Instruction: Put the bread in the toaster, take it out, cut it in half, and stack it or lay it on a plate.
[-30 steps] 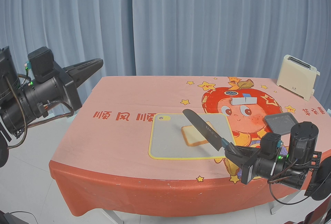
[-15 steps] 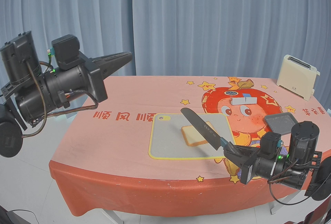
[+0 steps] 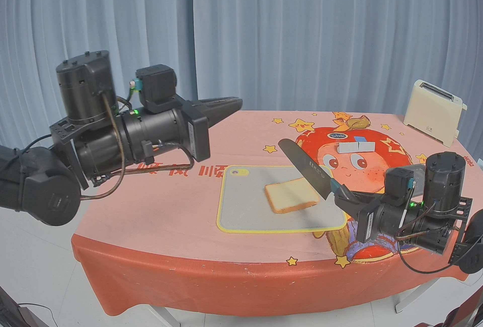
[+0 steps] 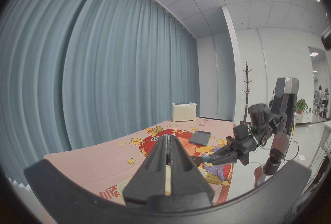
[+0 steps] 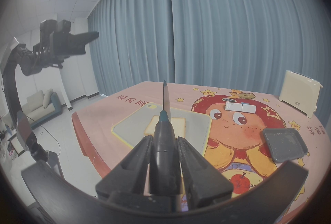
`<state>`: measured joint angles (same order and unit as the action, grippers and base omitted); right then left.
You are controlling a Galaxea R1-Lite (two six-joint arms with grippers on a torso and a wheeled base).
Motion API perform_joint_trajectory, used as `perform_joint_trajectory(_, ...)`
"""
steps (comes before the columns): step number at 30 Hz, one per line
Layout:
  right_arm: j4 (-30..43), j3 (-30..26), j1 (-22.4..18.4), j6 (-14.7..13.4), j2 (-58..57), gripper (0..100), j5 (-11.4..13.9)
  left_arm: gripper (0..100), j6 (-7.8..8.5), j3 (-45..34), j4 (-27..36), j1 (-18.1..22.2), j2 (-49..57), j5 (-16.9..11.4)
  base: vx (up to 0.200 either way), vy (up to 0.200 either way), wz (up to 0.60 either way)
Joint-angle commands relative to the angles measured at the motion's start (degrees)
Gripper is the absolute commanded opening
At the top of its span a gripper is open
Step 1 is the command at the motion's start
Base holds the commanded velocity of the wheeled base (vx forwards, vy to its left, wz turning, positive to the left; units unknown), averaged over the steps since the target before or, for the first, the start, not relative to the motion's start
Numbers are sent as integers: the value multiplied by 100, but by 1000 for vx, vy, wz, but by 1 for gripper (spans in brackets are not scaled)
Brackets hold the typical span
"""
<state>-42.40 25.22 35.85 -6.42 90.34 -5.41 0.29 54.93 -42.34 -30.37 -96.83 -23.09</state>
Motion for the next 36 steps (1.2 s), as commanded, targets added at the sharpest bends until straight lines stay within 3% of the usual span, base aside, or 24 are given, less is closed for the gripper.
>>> perform_joint_trajectory(1, 100, 141, -34, -175, -166, 0, 14, 0, 393, 308, -29, -242, -688, -11, 0, 0, 0)
perform_joint_trajectory(3, 109, 141, 1, -228, -166, 0, 5, 0, 718, 396, -38, -259, -899, -20, 0, 0, 0)
perform_joint_trajectory(4, 118, 132, 18, -228, -157, 0, 5, 0, 788, 413, -38, -268, -969, -20, 0, 0, 0)
perform_joint_trajectory(11, 179, 185, 62, -219, -105, 0, -4, 0, 779, 536, -38, -453, -1075, 50, 0, 0, 0)
perform_joint_trajectory(17, 742, 281, 97, -236, -131, 0, 23, 0, 771, 1125, 15, -461, -1453, 85, 0, 0, 0)
perform_joint_trajectory(36, 759, 308, 256, -263, 80, 0, -30, 0, 771, 2109, 762, -461, -2244, 68, 0, 0, 0)
